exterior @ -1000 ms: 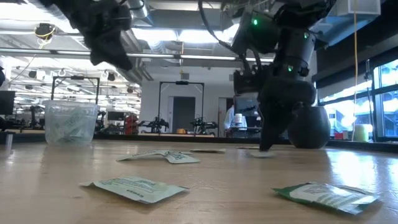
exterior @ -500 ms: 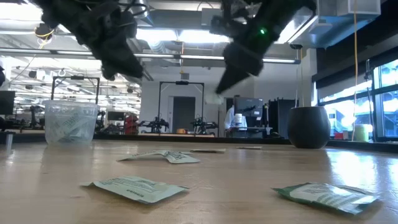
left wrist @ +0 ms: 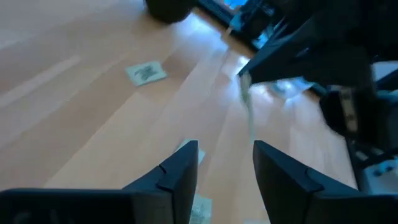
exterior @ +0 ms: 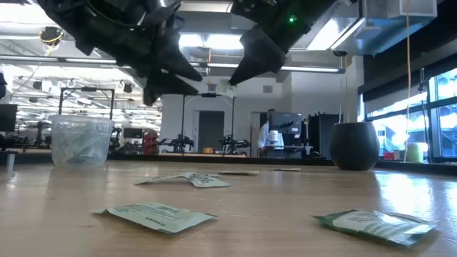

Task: Pick and place Stevia / Truvia into bins
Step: Put the white stevia packet into the left transparent container

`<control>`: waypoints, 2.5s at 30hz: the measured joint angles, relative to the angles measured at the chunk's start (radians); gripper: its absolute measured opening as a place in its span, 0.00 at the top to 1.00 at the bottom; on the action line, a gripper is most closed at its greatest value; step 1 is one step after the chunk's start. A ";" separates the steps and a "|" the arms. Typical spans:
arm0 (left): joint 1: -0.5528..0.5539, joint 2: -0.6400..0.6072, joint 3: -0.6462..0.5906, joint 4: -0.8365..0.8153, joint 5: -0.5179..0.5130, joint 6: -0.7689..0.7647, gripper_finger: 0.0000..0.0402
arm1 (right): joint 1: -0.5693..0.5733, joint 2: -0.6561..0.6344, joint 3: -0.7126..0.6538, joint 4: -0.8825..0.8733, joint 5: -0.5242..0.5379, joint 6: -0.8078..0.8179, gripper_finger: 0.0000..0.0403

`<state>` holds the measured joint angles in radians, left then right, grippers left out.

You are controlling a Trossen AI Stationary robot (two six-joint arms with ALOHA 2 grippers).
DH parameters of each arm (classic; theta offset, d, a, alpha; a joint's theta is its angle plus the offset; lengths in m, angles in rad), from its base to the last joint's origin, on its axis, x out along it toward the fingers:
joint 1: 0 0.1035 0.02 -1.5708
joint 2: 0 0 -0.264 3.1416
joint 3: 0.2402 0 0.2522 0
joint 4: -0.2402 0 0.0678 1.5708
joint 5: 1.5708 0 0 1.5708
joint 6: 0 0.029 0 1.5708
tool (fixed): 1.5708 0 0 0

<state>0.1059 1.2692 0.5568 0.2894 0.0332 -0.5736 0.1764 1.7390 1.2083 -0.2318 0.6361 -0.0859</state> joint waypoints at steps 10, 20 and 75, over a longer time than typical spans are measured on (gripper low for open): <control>-0.020 0.068 0.001 0.162 0.063 -0.020 0.63 | 0.000 0.000 0.000 0.022 0.000 -0.002 1.00; -0.028 0.074 0.001 0.165 0.051 0.002 0.63 | 0.000 -0.001 0.000 0.097 -0.001 -0.030 1.00; 0.080 -0.442 0.019 -0.826 -0.091 0.038 0.99 | -0.167 -0.002 0.000 -0.374 -0.265 0.291 0.60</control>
<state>0.1864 0.8269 0.5754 -0.5367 -0.0575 -0.5360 0.0092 1.7374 1.2079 -0.6058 0.3714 0.2052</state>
